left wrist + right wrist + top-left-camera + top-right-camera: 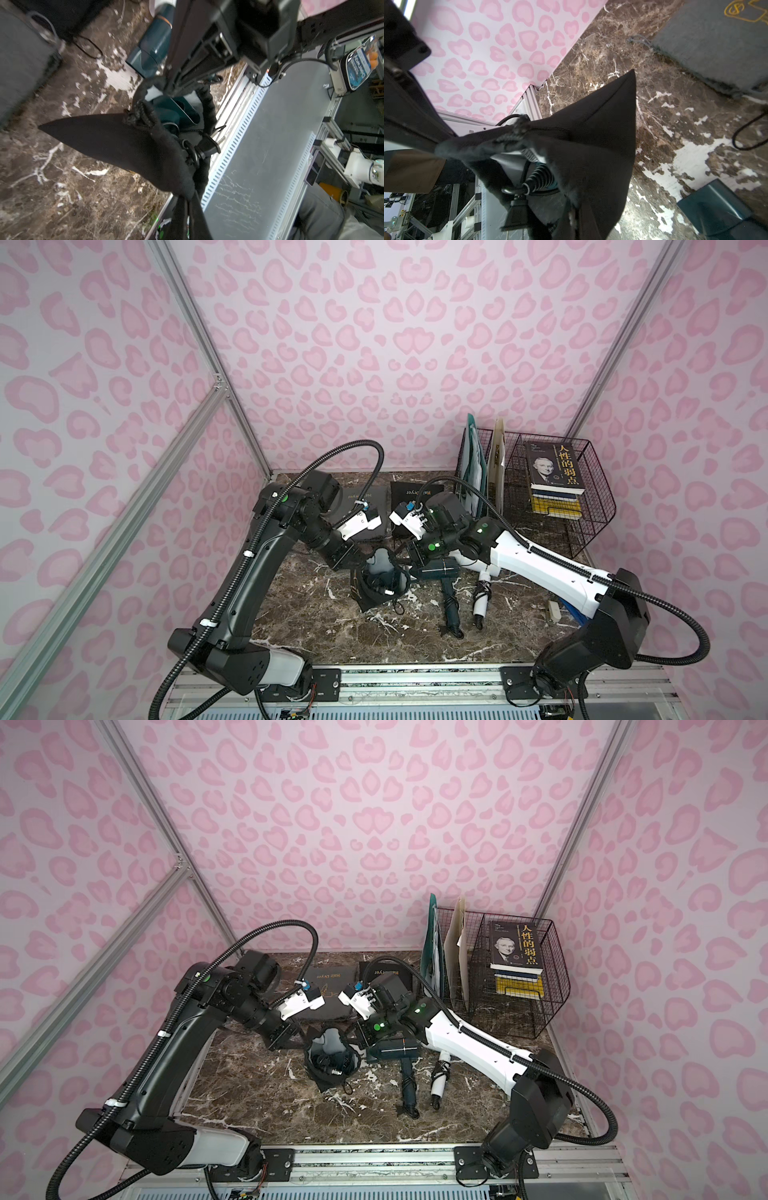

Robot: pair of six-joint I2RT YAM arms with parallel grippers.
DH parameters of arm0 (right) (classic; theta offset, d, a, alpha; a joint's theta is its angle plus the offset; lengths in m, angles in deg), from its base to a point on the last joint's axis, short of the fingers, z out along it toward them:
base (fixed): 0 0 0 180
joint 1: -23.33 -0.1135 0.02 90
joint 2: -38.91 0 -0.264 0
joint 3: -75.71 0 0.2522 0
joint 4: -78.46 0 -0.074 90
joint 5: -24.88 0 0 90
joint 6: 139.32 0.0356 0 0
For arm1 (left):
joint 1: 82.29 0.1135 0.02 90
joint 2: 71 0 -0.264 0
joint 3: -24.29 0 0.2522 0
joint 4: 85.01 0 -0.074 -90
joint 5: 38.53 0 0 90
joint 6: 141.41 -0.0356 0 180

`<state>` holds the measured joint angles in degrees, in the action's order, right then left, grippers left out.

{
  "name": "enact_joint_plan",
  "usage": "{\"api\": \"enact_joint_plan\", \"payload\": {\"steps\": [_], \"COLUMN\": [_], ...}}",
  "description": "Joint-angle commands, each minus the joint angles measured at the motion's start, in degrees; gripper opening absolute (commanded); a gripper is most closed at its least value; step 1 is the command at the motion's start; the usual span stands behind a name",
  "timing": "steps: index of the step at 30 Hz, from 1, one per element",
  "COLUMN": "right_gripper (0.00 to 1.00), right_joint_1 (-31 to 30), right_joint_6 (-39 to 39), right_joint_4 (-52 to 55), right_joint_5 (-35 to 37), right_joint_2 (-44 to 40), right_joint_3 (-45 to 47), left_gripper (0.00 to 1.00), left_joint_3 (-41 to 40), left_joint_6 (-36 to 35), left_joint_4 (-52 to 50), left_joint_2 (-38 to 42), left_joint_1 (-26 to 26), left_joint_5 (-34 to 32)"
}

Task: Pack away hair dryers
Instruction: Place the drawstring bag at the center of the board.

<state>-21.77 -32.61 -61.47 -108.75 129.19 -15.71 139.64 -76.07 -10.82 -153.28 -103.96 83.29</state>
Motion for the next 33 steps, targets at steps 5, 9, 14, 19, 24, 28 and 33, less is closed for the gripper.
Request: {"api": "enact_joint_plan", "payload": {"steps": [5, 9, 14, 19, 24, 28, 33], "right_gripper": [0.00, 0.00, 0.00, 0.00, 0.00, 0.00, 0.00], "right_joint_1": [2.13, 3.28, 4.87, 6.18, 8.70, 10.08, 9.04], "right_joint_6": [-5.89, -4.73, -3.67, -3.21, -1.25, -0.95, -4.29], "right_joint_4": [8.03, 3.46, 0.49, -2.23, -6.32, -5.40, -0.40], "right_joint_5": [-1.48, -6.98, -12.53, -20.83, -25.82, -25.41, -21.95], "right_joint_2": [3.90, 2.86, 1.86, 0.36, -1.28, -0.68, 2.29], "right_joint_3": [-3.03, -2.58, -3.92, -4.48, -2.51, -1.89, -3.04], "left_gripper": [0.02, 0.02, 0.02, 0.02, 0.02, 0.01, 0.02], "left_joint_3": [-2.21, -6.54, -8.04, -12.93, -14.65, -9.19, -2.93], "left_joint_6": [-4.40, -8.11, -9.46, -7.09, -4.98, -5.66, -4.94], "left_joint_4": [-8.06, -9.35, -9.22, -5.98, -3.55, -7.31, -8.40], "left_joint_2": [-1.00, 0.00, 1.96, 4.18, 6.80, 7.39, 7.13], "left_joint_1": [0.05, 0.02, 0.05, -0.01, 0.23, 0.29, 0.30], "left_joint_5": [10.23, 10.55, 6.88, 2.44, -2.25, 0.50, 5.68]}}
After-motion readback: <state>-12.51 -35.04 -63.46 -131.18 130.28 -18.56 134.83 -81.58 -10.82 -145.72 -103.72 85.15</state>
